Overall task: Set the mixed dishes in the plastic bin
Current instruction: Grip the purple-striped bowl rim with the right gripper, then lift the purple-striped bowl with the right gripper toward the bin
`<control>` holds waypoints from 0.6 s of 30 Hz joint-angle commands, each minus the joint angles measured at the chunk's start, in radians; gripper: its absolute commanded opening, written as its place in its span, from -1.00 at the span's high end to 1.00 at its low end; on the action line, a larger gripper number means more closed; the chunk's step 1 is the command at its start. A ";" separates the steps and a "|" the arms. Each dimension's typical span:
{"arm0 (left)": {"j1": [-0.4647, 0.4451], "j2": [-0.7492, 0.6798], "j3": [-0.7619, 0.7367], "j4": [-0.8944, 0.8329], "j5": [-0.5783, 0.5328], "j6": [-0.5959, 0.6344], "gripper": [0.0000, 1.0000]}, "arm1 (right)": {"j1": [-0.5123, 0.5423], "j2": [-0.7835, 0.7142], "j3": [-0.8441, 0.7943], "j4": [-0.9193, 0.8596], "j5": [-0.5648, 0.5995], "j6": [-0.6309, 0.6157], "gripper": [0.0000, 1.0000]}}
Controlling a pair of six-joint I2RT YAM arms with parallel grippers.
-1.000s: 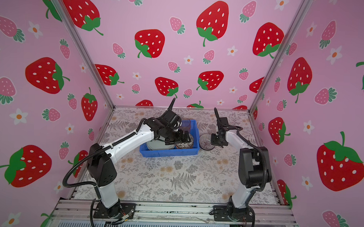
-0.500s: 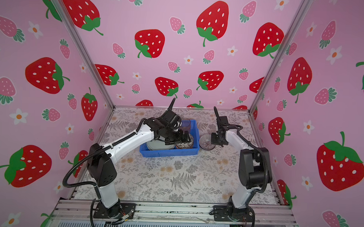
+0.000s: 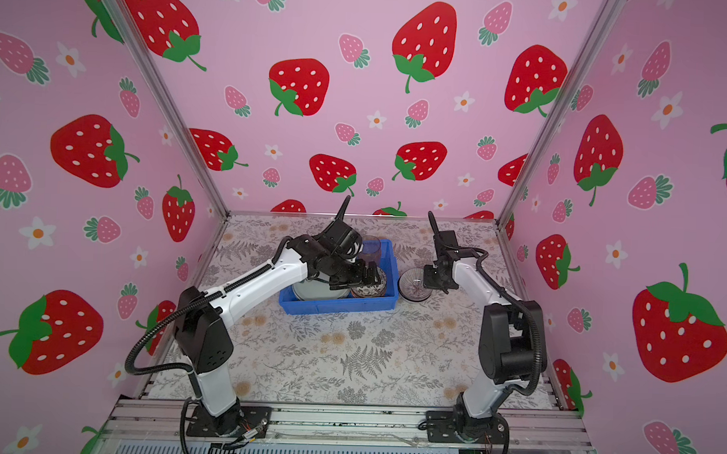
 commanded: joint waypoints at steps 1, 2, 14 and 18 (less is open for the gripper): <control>-0.005 0.018 0.056 -0.018 -0.029 -0.012 -0.98 | 0.003 -0.053 0.051 -0.029 0.012 -0.014 0.98; -0.007 0.024 0.066 -0.021 -0.038 -0.015 -0.98 | 0.004 -0.057 0.058 -0.039 0.014 -0.016 0.99; -0.030 0.137 0.208 0.001 -0.074 -0.062 -0.96 | 0.006 -0.111 0.155 -0.170 0.031 -0.048 1.00; -0.040 0.188 0.266 0.007 -0.078 -0.076 -0.93 | 0.013 -0.130 0.173 -0.196 0.001 -0.052 1.00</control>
